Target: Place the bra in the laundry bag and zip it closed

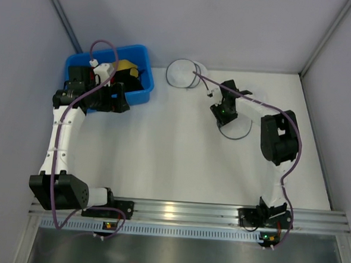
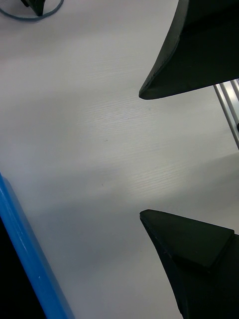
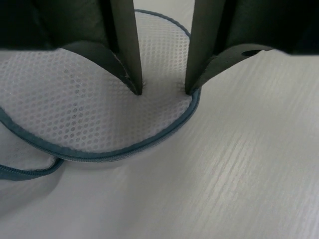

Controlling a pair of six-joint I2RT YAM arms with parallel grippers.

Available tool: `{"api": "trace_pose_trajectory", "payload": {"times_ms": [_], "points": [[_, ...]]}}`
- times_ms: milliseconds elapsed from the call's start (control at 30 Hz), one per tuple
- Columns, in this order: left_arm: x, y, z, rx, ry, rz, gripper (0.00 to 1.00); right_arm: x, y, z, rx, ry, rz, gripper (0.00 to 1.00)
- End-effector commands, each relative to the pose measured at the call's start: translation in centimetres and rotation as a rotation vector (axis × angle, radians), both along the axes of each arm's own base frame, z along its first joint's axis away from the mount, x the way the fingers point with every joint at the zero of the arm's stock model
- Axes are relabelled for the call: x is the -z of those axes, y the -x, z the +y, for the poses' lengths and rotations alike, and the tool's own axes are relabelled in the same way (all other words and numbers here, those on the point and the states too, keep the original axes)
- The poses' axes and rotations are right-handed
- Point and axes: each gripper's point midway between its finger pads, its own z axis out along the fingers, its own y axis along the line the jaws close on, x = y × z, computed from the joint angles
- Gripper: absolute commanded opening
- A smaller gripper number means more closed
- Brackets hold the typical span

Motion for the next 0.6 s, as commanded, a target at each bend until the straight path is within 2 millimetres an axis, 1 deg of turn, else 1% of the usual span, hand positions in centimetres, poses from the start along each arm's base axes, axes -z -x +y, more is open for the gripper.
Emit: {"api": "trace_pose_trajectory", "payload": {"times_ms": [0, 33, 100, 200, 233, 300, 333, 400, 433, 500, 533, 567], "points": [[-1.3, 0.1, 0.4, -0.004, -0.022, -0.042, 0.98, 1.9, 1.4, 1.7, -0.039, -0.067, 0.089, 0.36], [-1.3, 0.1, 0.4, -0.005, -0.024, -0.042, 0.98, 2.1, 2.0, 2.3, -0.056, -0.101, 0.115, 0.22], [-1.2, 0.2, 0.5, -0.008, -0.028, -0.041, 0.98, 2.1, 2.8, 2.8, -0.068, -0.126, 0.142, 0.0], [-1.1, 0.2, 0.6, -0.013, -0.033, -0.038, 0.98, 1.2, 4.3, 4.3, -0.118, -0.177, 0.152, 0.0], [-1.0, 0.2, 0.5, -0.01, -0.029, -0.034, 0.98, 0.1, 5.0, 5.0, -0.14, -0.211, 0.149, 0.0], [-1.0, 0.3, 0.5, -0.011, -0.028, -0.033, 0.98, -1.3, 6.4, 6.4, -0.183, -0.253, 0.156, 0.0], [-0.9, 0.3, 0.5, -0.012, -0.025, -0.031, 0.98, -3.2, 7.0, 7.5, -0.215, -0.308, 0.143, 0.0], [-1.0, 0.3, 0.3, -0.009, -0.016, -0.033, 0.98, -5.5, 8.4, 9.1, -0.255, -0.374, 0.146, 0.0], [-1.2, 0.4, 0.1, 0.0, -0.009, -0.038, 0.98, -7.7, 8.8, 9.4, -0.271, -0.408, 0.118, 0.0], [-1.2, 0.5, 0.0, 0.009, -0.005, -0.038, 0.98, -10.1, 9.4, 10.0, -0.296, -0.462, 0.099, 0.0], [-1.3, 0.4, 0.0, 0.008, -0.004, -0.04, 0.98, -12.2, 9.6, 10.1, -0.312, -0.487, 0.063, 0.0], [-1.3, 0.4, -0.1, 0.011, -0.004, -0.043, 0.98, -13.1, 10.1, 10.1, -0.325, -0.5, 0.063, 0.0]]}}
